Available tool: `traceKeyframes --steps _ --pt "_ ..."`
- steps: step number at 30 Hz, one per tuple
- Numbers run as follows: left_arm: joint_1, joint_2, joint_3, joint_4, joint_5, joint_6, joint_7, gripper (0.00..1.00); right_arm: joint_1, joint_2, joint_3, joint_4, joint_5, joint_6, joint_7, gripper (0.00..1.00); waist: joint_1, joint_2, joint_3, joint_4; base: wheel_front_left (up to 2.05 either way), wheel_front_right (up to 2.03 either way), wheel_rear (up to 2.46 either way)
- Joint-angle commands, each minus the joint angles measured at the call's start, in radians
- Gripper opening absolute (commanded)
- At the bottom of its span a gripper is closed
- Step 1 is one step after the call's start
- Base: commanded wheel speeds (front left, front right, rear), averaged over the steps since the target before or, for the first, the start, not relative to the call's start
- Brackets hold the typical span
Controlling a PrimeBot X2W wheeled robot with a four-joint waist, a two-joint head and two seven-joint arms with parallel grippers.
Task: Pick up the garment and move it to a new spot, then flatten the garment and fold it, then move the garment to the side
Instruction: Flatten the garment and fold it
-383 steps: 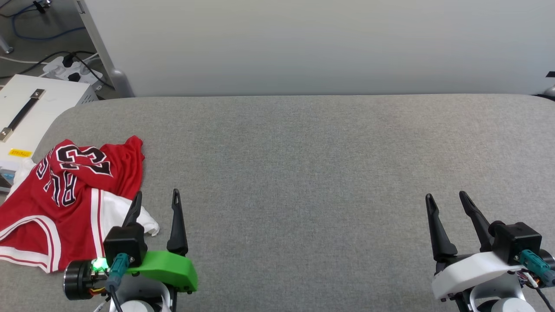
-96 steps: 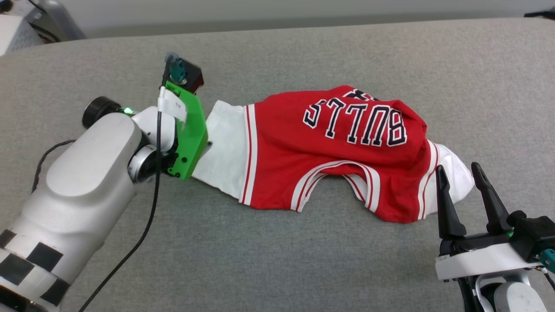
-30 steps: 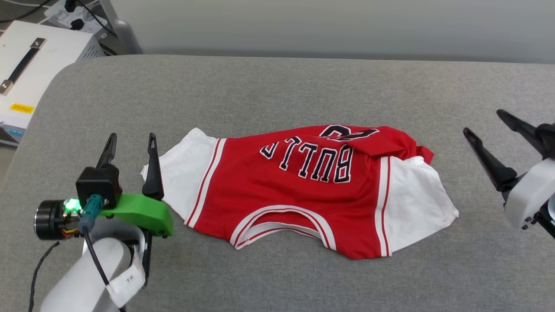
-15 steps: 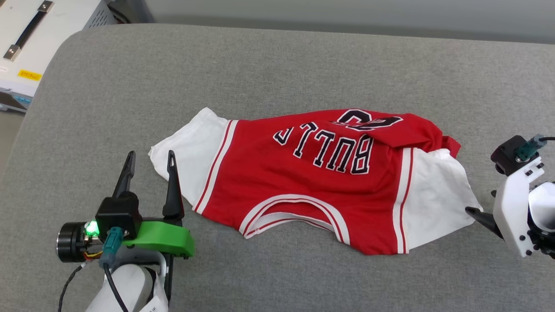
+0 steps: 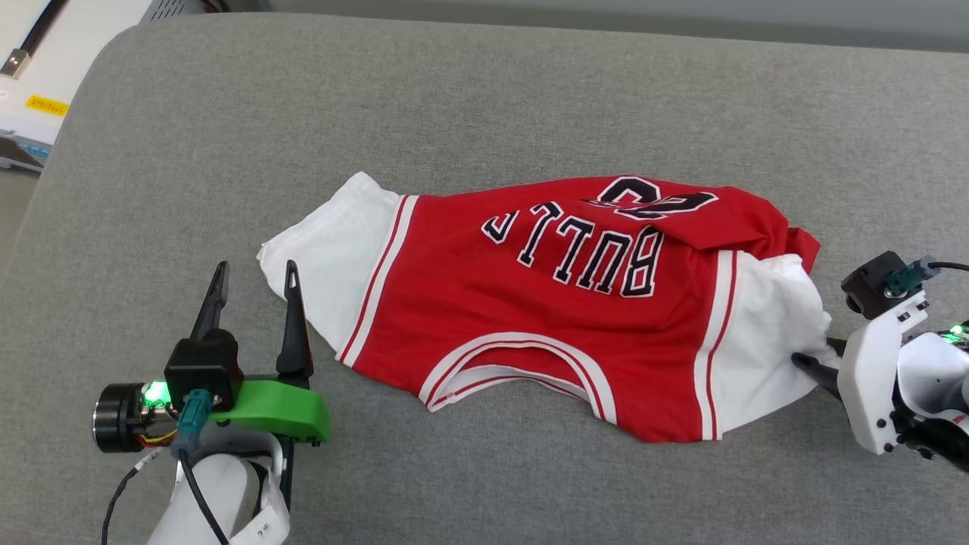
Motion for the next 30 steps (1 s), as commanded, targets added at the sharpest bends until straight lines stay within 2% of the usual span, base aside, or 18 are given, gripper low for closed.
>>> traceKeyframes --steps 1,5,9,12,17,21,24,30 --pt "-0.001 -0.002 0.014 0.010 0.011 -0.013 -0.006 1.00 0.021 0.038 0.032 0.017 0.020 0.001 -0.027 0.00 0.0000 -0.0001 -0.028 -0.023 0.00 0.00 0.00" --pt "-0.014 0.018 0.040 0.036 0.023 -0.054 -0.006 1.00 0.022 0.012 -0.001 0.007 0.051 0.001 -0.131 0.00 0.0000 -0.0001 -0.067 -0.043 0.00 0.00 0.00" --pt "-0.058 0.062 0.052 0.083 0.022 -0.103 -0.003 1.00 0.066 -0.032 -0.055 -0.019 0.085 0.001 -0.188 0.00 0.0000 -0.0001 -0.099 -0.062 0.00 0.00 0.00" --pt "-0.116 0.104 0.050 0.113 0.017 -0.146 0.033 1.00 0.117 -0.070 -0.102 -0.037 0.096 0.001 -0.211 0.00 0.0000 -0.0001 -0.114 -0.076 0.00 0.00 0.00" --pt "-0.227 0.164 0.034 0.134 -0.001 -0.230 0.137 1.00 0.207 -0.093 -0.169 -0.066 0.114 0.001 -0.221 0.00 0.0000 -0.0001 -0.124 -0.090 0.00 0.00 0.00" --pt "-0.319 0.197 0.004 0.160 -0.046 -0.312 0.299 1.00 0.269 -0.089 -0.218 -0.088 0.108 0.001 -0.223 0.00 0.0000 -0.0001 -0.127 -0.095 0.00 0.00 0.00" --pt "-0.387 0.215 -0.046 0.189 -0.116 -0.353 0.489 1.00 0.303 -0.076 -0.251 -0.101 0.093 0.001 -0.217 0.00 0.0000 -0.0001 -0.123 -0.096 0.00 0.00 0.00" --pt "-0.488 0.260 -0.216 0.190 -0.320 -0.368 0.857 1.00 0.326 -0.051 -0.307 -0.135 0.052 0.001 -0.192 0.00 0.0000 -0.0001 -0.099 -0.100 0.00 0.00 0.00"
